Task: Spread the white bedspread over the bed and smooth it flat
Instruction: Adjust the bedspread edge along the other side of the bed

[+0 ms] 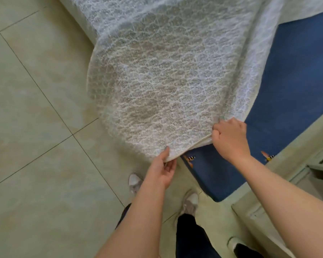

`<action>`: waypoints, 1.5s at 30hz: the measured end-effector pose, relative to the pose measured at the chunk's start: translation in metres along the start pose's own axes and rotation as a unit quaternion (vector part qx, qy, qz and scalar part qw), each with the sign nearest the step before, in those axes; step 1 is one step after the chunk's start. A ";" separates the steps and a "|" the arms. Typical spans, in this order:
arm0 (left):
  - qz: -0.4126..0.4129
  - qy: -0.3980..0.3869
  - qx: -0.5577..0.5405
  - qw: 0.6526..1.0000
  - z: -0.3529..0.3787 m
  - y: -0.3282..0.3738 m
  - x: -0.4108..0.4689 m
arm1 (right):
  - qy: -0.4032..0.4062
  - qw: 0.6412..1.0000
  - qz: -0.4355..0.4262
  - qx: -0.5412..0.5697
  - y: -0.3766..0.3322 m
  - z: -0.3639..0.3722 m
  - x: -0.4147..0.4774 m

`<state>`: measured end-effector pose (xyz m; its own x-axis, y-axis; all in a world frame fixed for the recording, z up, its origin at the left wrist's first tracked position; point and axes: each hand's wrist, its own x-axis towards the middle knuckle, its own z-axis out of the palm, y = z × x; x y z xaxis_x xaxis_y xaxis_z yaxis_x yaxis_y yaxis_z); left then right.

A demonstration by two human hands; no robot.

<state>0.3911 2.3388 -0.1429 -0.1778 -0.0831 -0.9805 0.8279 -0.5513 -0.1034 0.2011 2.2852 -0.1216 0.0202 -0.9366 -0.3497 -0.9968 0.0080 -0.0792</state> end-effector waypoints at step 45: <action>0.027 0.020 0.033 0.999 -0.088 -0.274 0.023 | -0.044 0.705 0.312 0.635 0.193 0.070 -0.165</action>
<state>0.2067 2.5616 -0.1519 -0.1124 -0.0822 -0.9903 0.7982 -0.6010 -0.0407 0.0105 2.4657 -0.1442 -0.3314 -0.5867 -0.7389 0.0593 0.7686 -0.6369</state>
